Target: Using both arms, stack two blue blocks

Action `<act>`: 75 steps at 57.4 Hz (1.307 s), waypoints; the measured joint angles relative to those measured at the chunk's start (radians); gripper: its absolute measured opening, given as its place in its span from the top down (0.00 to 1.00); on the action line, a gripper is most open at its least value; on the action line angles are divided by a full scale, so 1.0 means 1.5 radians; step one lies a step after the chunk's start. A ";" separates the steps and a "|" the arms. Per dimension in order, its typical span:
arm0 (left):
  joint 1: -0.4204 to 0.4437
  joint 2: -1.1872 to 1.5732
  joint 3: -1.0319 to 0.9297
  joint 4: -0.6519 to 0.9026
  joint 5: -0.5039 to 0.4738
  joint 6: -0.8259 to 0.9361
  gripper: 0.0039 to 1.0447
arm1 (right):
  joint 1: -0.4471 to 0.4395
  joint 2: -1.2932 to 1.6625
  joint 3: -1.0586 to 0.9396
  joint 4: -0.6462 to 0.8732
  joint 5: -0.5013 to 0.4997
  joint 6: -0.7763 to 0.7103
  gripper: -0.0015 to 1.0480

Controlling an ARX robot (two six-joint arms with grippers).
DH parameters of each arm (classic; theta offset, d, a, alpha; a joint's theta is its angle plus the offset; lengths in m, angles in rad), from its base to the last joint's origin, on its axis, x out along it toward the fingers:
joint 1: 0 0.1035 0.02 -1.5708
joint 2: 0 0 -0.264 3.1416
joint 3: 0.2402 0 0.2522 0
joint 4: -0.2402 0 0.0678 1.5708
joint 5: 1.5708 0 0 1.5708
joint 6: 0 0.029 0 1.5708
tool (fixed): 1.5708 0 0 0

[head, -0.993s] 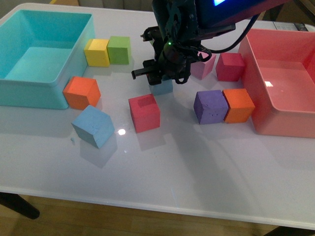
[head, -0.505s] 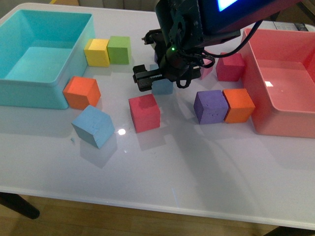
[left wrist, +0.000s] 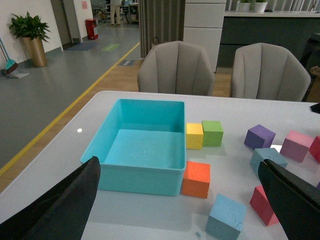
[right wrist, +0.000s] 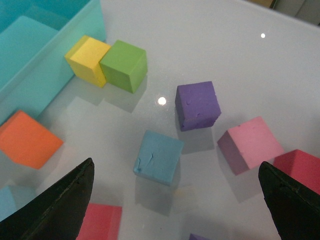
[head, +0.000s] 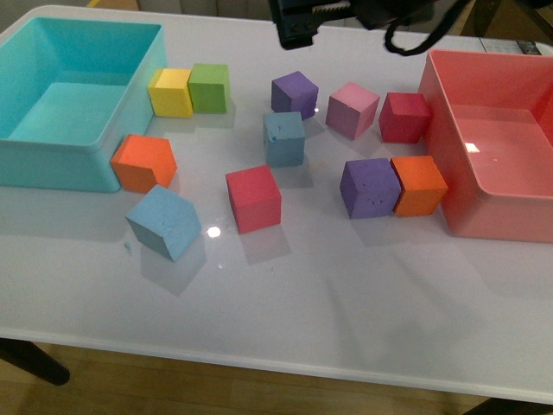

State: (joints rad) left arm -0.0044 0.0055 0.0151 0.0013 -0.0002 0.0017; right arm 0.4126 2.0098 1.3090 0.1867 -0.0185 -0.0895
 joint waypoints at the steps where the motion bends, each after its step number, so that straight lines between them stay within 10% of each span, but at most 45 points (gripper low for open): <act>1: 0.000 0.000 0.000 0.000 0.000 0.000 0.08 | -0.003 -0.024 -0.026 0.010 -0.004 -0.004 0.09; 17: 0.000 0.000 0.000 0.000 0.000 0.000 0.08 | -0.061 -0.307 -0.323 0.077 -0.014 -0.020 0.10; 26: 0.000 0.000 0.000 0.000 -0.001 0.000 0.08 | -0.091 -0.359 -0.535 0.495 0.191 0.042 0.43; 44: 0.000 0.000 0.000 0.000 0.000 0.000 0.08 | -0.163 -0.522 -0.705 0.515 0.120 0.052 0.98; 75: 0.000 0.000 0.000 0.000 0.000 0.000 0.08 | -0.272 -0.763 -0.853 0.418 0.017 0.055 0.98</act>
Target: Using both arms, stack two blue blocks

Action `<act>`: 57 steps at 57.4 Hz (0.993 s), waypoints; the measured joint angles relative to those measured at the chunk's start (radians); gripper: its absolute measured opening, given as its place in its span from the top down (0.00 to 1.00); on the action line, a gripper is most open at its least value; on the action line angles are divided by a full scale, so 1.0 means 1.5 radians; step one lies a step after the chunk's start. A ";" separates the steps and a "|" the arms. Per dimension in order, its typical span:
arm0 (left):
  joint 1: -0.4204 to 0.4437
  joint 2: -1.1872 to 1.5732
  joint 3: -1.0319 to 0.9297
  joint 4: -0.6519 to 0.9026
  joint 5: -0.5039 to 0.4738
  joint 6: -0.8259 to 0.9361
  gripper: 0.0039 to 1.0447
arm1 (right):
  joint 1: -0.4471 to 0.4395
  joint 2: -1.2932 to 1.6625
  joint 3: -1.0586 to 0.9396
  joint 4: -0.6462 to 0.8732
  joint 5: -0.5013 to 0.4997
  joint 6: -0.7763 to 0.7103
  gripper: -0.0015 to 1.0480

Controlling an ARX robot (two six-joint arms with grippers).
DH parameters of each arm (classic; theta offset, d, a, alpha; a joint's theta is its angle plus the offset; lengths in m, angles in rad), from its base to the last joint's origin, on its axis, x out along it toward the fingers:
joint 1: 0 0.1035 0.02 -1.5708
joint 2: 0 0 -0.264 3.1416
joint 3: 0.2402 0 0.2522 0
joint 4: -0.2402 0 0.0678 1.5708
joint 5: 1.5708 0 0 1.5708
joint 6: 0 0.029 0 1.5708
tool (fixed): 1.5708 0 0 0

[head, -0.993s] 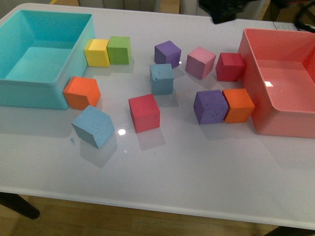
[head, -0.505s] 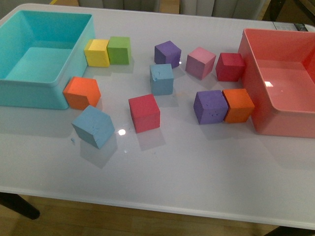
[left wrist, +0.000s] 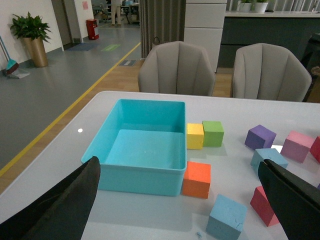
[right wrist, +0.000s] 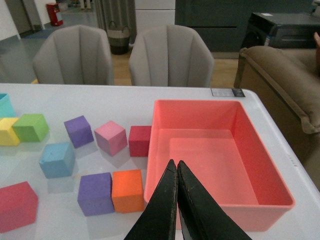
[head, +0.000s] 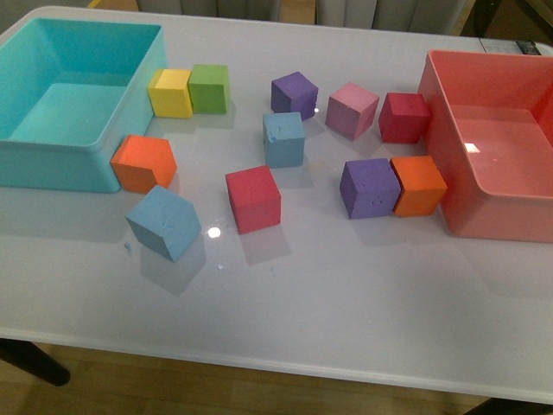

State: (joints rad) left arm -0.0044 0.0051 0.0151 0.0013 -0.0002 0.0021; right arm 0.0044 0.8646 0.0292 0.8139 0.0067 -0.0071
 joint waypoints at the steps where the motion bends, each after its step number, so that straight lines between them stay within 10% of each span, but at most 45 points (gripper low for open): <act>1: 0.000 0.000 0.000 0.000 0.000 0.000 0.08 | 0.000 -0.006 -0.001 -0.004 -0.001 0.000 0.98; 57: 0.000 0.000 0.000 0.000 0.000 0.000 0.08 | -0.001 -0.406 -0.009 -0.372 -0.003 0.000 0.98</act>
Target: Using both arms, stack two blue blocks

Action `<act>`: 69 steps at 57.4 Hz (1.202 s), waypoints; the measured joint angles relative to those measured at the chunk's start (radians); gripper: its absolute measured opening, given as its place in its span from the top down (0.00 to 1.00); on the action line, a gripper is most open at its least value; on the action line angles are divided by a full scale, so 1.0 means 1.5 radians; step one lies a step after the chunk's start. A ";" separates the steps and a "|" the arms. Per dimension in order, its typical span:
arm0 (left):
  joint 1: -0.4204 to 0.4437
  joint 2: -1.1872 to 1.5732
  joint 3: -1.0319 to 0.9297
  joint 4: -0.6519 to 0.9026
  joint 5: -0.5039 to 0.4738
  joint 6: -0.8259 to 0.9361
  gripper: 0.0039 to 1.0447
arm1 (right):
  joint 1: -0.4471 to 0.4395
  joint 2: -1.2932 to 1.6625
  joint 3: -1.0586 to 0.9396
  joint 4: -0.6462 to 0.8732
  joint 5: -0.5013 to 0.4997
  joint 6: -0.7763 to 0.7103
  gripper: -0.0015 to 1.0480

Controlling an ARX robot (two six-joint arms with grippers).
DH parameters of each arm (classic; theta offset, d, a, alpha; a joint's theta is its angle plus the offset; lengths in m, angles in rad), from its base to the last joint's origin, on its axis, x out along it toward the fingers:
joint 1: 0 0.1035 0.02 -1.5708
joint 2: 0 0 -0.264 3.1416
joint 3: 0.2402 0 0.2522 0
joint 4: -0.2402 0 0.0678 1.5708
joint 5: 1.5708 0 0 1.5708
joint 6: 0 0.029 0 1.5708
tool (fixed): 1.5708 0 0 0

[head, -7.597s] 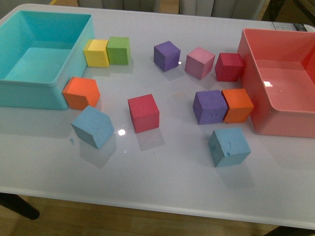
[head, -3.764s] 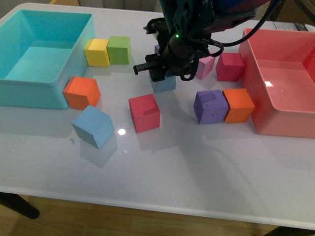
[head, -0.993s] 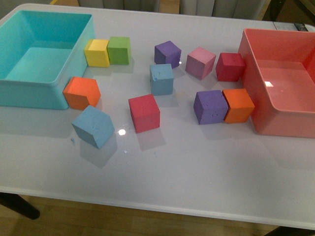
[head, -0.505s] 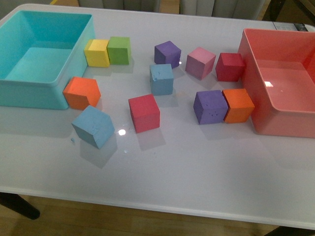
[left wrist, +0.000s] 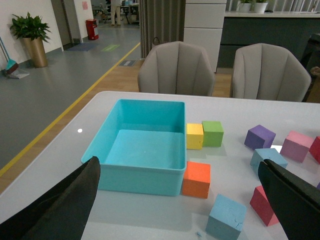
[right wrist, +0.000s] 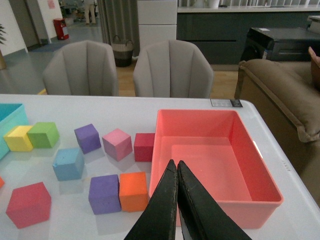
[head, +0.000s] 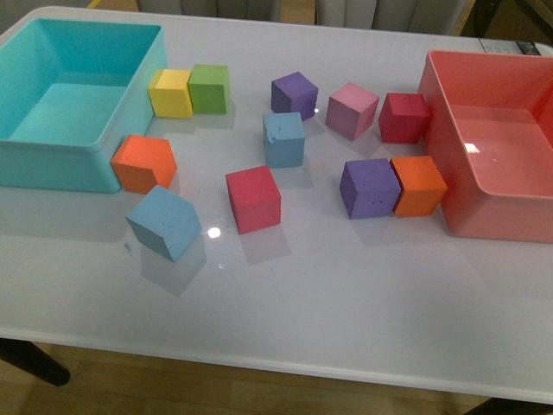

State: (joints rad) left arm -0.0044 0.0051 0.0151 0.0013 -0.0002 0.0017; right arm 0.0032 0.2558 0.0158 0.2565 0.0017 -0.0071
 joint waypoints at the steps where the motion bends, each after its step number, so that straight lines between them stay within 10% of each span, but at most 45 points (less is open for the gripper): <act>1: 0.000 0.000 0.000 0.000 0.000 0.000 0.08 | 0.000 -0.002 0.000 -0.002 0.000 0.000 0.98; 44: 0.000 0.000 0.000 0.000 0.000 0.000 0.08 | 0.000 -0.167 0.000 -0.170 0.000 0.000 0.98; 65: 0.000 0.000 0.000 0.000 0.000 0.000 0.08 | 0.000 -0.167 0.000 -0.170 0.000 0.000 0.28; 69: -0.034 0.051 0.032 -0.087 -0.112 0.003 0.08 | 0.000 -0.167 0.000 -0.170 0.000 0.000 0.17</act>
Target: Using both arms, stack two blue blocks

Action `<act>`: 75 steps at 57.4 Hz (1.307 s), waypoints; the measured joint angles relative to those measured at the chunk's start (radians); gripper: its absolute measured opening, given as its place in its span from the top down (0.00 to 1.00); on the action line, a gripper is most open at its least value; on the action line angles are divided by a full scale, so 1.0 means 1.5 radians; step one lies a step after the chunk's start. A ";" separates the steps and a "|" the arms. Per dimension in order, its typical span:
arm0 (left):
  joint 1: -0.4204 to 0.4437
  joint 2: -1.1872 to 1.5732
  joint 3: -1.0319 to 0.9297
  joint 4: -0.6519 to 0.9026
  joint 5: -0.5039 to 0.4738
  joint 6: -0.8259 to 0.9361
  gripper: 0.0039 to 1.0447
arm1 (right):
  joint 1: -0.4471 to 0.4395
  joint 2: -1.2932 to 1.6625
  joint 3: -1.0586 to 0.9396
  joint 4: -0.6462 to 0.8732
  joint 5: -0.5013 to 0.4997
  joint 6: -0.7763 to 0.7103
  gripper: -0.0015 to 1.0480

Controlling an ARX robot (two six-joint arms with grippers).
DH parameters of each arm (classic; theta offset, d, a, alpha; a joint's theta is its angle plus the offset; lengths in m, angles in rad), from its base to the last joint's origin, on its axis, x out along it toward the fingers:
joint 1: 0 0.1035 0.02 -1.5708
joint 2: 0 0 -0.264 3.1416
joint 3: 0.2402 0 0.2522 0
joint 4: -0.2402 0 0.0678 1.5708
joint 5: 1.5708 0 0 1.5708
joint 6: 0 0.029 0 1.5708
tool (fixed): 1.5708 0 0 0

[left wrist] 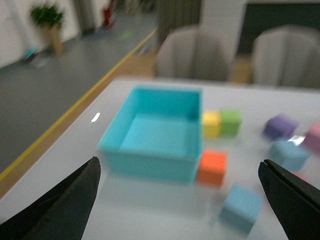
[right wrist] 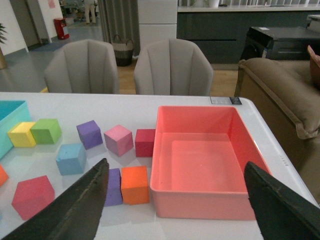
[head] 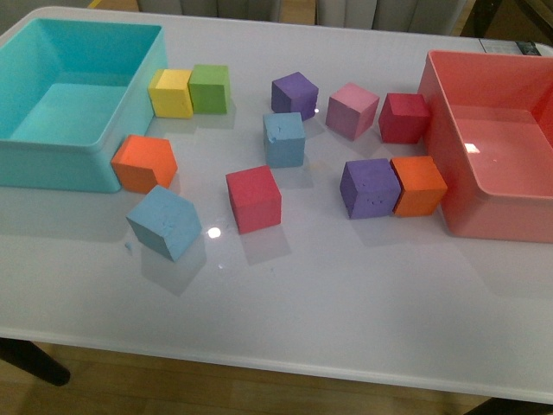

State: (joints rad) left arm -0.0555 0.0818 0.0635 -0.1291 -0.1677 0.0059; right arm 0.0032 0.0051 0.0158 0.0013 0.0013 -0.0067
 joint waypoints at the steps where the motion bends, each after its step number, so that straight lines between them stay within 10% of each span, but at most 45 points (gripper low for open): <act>1: -0.018 0.038 0.020 -0.037 -0.048 0.000 0.08 | 0.000 0.000 0.000 0.000 0.000 0.000 0.14; 9: -0.056 0.319 0.087 0.024 -0.169 0.006 0.08 | 0.000 0.000 0.000 0.000 0.000 0.001 0.09; 44: -0.130 1.095 0.342 0.422 -0.083 0.047 0.08 | 0.000 0.000 0.000 0.000 0.000 0.001 0.09; 75: -0.134 1.259 0.447 0.436 0.058 0.163 0.08 | 0.000 0.000 0.000 0.000 0.000 0.001 0.09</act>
State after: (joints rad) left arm -0.2565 1.9701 0.7338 0.5243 -0.0803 0.2508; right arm 0.0032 0.0048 0.0158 0.0013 0.0010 -0.0048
